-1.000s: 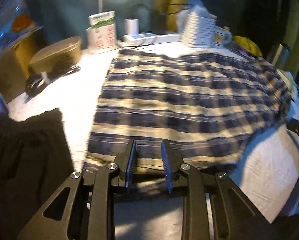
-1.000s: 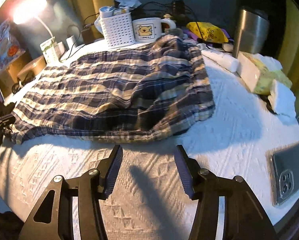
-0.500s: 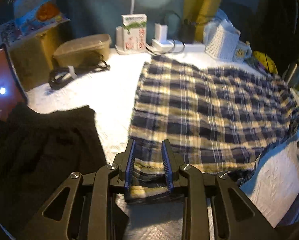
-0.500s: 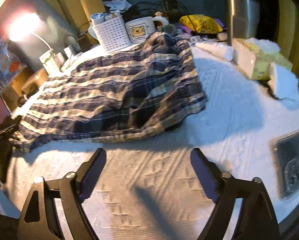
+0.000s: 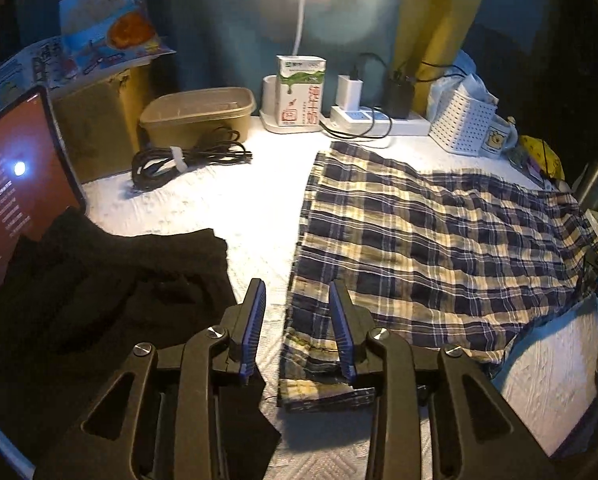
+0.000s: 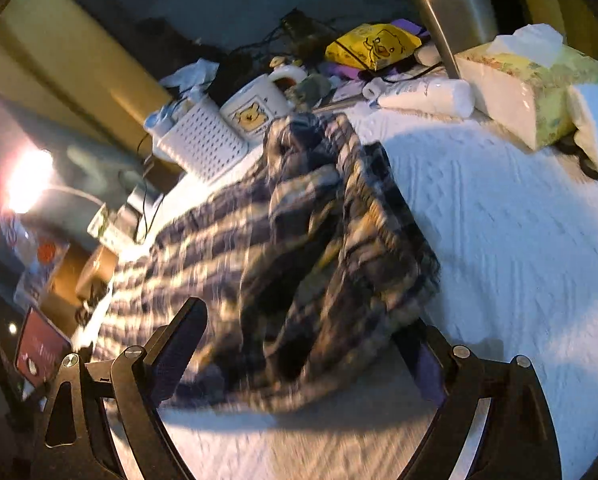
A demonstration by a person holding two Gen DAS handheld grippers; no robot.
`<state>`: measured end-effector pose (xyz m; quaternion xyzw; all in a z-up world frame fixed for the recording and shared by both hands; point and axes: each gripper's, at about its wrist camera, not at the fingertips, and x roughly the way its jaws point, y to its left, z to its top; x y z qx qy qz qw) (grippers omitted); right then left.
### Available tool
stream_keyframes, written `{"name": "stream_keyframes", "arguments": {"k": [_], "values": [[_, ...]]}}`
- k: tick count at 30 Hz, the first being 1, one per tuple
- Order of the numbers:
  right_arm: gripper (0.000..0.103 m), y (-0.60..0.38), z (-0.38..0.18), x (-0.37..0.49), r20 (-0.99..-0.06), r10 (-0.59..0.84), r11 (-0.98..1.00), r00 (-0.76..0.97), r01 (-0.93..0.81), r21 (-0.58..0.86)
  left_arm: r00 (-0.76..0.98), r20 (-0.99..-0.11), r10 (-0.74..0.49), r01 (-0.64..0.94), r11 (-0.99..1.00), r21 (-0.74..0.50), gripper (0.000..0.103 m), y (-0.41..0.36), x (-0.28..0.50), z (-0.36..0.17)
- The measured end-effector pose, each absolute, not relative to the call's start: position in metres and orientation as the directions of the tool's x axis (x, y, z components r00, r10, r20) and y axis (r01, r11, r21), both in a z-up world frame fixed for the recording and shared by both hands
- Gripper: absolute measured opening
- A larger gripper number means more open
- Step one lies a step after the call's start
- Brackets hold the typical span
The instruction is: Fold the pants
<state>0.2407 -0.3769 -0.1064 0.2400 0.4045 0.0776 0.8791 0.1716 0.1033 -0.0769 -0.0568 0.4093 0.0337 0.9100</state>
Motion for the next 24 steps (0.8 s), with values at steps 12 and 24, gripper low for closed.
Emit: {"name": "stream_keyframes", "arguments": {"k": [12,24], "values": [[0.010,-0.384,-0.112,0.281,-0.643,0.368,0.835,0.672,0.066,0.547,0.669,-0.742,0.042,-0.137,0.988,-0.067,0.033,0.100,0.173,-0.068],[0.009,-0.437,-0.053,0.287,-0.639,0.160,0.928,0.752,0.106,0.356,0.687,-0.727,-0.024,-0.070,0.993,-0.099,0.033,0.085,0.183,-0.062]]}}
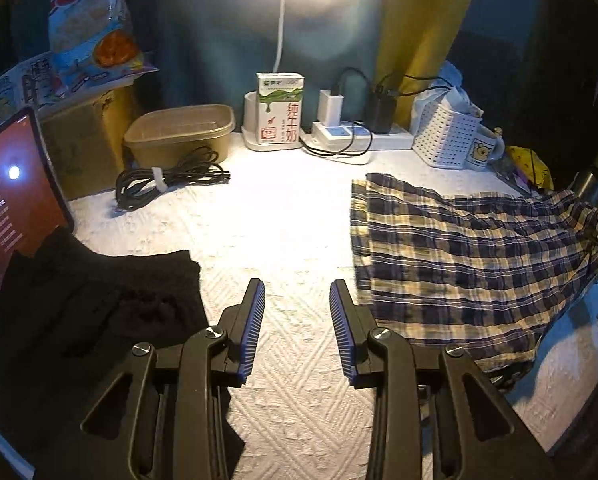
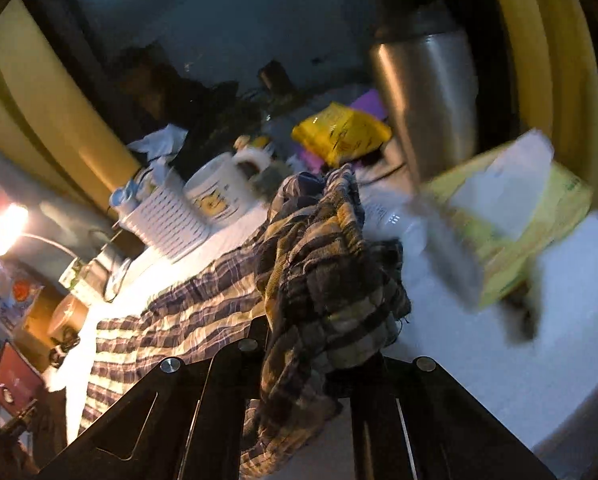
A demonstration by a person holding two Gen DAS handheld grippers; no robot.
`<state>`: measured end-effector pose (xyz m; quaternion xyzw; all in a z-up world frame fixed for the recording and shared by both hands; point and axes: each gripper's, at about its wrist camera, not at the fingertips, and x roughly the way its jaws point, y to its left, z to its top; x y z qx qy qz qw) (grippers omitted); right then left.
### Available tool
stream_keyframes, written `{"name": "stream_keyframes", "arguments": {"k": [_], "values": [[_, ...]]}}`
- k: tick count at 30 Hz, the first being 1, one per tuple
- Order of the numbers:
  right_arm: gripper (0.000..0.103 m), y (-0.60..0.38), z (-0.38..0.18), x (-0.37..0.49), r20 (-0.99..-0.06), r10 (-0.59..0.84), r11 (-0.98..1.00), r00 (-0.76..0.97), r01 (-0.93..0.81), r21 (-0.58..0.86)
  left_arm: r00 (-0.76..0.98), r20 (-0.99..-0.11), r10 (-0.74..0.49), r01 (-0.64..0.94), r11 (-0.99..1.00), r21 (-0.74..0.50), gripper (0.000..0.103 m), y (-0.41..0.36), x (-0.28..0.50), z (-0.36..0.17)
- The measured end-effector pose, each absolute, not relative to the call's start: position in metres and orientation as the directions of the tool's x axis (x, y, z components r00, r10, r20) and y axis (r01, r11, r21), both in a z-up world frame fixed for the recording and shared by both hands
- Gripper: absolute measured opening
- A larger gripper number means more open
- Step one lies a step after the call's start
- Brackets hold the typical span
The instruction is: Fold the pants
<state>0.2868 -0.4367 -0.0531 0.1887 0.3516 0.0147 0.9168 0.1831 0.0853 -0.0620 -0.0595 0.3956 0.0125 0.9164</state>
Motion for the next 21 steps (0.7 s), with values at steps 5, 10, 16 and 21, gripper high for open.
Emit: {"name": "stream_keyframes", "arguments": {"k": [5,10,16,21], "values": [[0.009,-0.430,-0.033,0.286,-0.626,0.120,0.945,0.771,0.103,0.309,0.699,-0.713,-0.047,-0.050,0.992,-0.115,0.034,0.086,0.186,-0.061],[0.009,-0.395,-0.011,0.283,-0.605,0.098,0.970,0.790,0.060,0.236,0.717,-0.694,-0.070,-0.028,0.991,-0.129,0.034,0.091,0.189,-0.059],[0.009,-0.348,0.006,0.279,-0.588,0.107,0.983,0.802,0.004,0.184,0.728,-0.678,-0.103,0.016,0.991,-0.133,0.034,0.099,0.190,-0.056],[0.009,-0.304,0.014,0.276,-0.589,0.122,0.990,0.799,-0.058,0.126,0.742,-0.659,-0.124,0.021,0.987,-0.162,0.034,0.111,0.187,-0.054]]}}
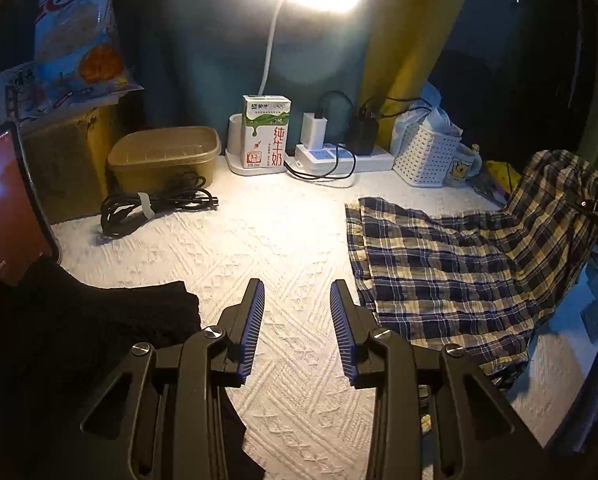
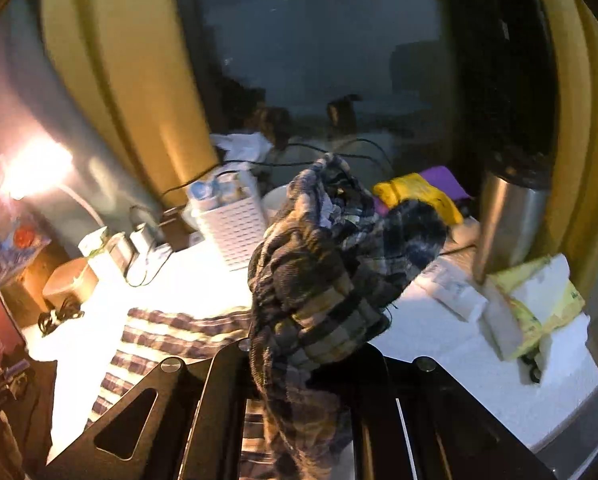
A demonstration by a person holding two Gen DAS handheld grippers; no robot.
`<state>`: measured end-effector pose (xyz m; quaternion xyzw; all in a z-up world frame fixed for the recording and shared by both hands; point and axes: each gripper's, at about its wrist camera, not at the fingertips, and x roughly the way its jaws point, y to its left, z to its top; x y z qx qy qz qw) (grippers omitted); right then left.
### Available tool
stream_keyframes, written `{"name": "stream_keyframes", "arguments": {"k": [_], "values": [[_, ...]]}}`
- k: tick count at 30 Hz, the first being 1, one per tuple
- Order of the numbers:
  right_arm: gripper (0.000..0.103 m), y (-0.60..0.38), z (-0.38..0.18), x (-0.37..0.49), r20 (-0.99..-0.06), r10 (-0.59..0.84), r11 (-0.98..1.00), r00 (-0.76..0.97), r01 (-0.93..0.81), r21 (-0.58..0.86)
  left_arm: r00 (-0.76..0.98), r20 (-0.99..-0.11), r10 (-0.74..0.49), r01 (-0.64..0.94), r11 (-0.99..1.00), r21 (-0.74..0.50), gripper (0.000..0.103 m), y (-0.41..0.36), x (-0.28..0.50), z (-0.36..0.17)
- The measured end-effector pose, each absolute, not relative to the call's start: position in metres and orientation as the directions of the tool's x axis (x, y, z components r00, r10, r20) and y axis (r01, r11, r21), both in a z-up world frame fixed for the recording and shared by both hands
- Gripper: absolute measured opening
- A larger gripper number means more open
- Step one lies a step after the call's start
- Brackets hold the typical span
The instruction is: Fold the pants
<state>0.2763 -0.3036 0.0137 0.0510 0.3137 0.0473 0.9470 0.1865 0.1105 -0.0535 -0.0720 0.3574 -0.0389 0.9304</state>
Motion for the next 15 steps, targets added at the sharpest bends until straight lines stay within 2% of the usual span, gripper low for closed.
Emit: {"name": "stream_keyframes", "arguments": {"k": [8,15], "values": [[0.009,-0.229,0.005,0.283,-0.617,0.185,0.982,0.765,-0.173,0.080,0.747,-0.649,-0.144,0.026,0.982,-0.188,0.034,0.128,0.181,-0.053],[0.009,-0.156,-0.027,0.291,-0.672,0.246,0.958,0.699,-0.283,0.057,0.742,-0.655,-0.145,0.021,0.981,-0.194,0.035,0.144,0.177,-0.055]]}}
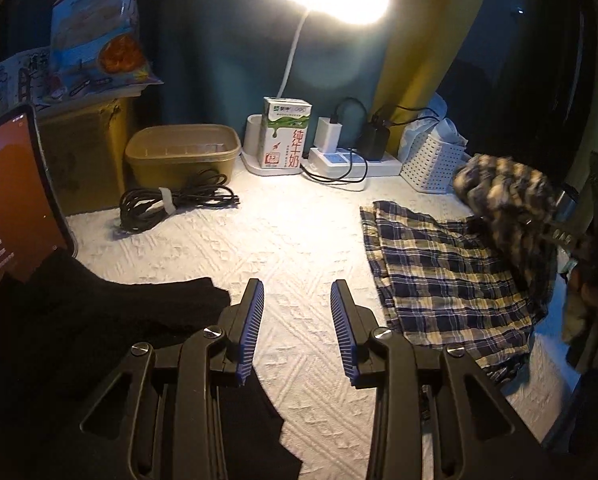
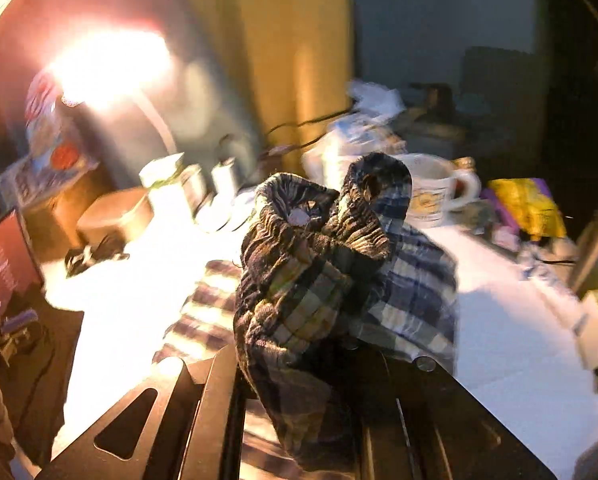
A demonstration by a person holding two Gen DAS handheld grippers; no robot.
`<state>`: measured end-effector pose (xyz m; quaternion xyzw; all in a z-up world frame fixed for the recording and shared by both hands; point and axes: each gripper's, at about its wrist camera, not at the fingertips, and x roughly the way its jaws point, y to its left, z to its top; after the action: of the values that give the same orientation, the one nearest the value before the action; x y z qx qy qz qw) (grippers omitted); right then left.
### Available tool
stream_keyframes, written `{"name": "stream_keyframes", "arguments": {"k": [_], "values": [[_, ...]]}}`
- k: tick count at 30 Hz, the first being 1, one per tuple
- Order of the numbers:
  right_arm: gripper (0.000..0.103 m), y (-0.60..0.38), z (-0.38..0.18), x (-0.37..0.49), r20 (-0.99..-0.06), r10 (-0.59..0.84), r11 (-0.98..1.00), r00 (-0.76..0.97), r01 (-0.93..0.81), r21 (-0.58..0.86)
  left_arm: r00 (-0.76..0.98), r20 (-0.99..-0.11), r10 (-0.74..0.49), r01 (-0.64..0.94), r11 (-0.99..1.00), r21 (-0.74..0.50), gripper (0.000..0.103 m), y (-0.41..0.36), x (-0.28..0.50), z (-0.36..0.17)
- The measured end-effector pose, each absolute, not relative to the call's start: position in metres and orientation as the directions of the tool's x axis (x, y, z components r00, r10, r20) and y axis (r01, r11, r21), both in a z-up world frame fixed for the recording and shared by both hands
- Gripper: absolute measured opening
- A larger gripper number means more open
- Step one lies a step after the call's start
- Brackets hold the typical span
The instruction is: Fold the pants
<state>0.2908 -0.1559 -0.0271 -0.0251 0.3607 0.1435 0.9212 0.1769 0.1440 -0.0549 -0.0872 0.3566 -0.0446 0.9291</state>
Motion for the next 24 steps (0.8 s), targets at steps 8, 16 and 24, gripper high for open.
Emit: {"name": "stream_keyframes", "arguments": {"k": [8,16,24], "values": [[0.009,-0.078,-0.081,0.284,-0.772,0.255,0.907,0.582,-0.420,-0.017,0.732,-0.668,-0.136,-0.008,0.978,-0.207,0.036,0.157,0.176,-0.060],[0.048,-0.054,-0.094,0.270,-0.808,0.288,0.841,0.514,-0.539,-0.042,0.721,-0.680,-0.137,-0.006,0.979,-0.204,0.038,0.147,0.181,-0.061],[0.090,-0.051,-0.077,0.243,-0.758,0.441,0.750,0.480,-0.661,0.017,0.710,-0.688,-0.150,0.029,0.983,-0.184,0.040,0.119,0.195,-0.053]]}}
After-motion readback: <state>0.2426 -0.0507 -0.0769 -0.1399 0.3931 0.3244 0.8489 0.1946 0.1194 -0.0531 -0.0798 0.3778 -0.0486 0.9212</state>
